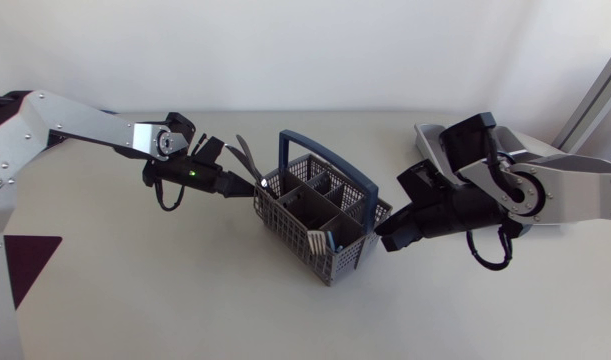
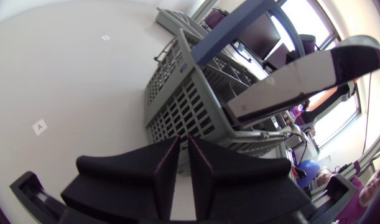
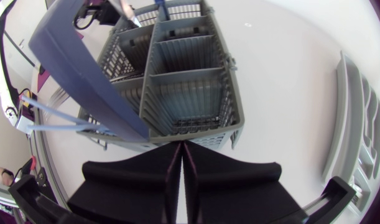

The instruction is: Sort the cutlery from the basket into the organizer compartments.

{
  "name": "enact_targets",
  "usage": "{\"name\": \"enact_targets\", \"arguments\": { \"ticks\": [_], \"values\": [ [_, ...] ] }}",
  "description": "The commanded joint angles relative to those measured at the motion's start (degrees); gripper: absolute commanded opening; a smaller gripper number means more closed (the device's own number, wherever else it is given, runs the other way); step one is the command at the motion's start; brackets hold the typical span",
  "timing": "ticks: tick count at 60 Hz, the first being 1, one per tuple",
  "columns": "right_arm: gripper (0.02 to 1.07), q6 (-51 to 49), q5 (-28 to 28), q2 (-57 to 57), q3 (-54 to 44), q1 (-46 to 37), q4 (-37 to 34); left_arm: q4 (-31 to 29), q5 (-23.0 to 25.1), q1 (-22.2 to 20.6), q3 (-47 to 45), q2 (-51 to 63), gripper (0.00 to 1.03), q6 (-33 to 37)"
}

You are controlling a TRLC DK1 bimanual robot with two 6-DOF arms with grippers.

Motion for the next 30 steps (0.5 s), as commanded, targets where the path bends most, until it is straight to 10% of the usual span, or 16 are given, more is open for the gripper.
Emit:
{"name": "enact_targets", "arguments": {
  "ticks": [1, 30],
  "values": [
    [0.08, 0.8, -0.1, 1.36, -0.57, -1.48, 1.85, -1.9, 2.35, -1.82, -4.72, -4.28, 0.13, 4.38],
    [0.08, 1.77, -0.28, 16.39, 15.69, 0.1, 1.94, -1.99, 2.44, 4.42, -19.22, -14.04, 0.13, 11.06]
  ]
}}
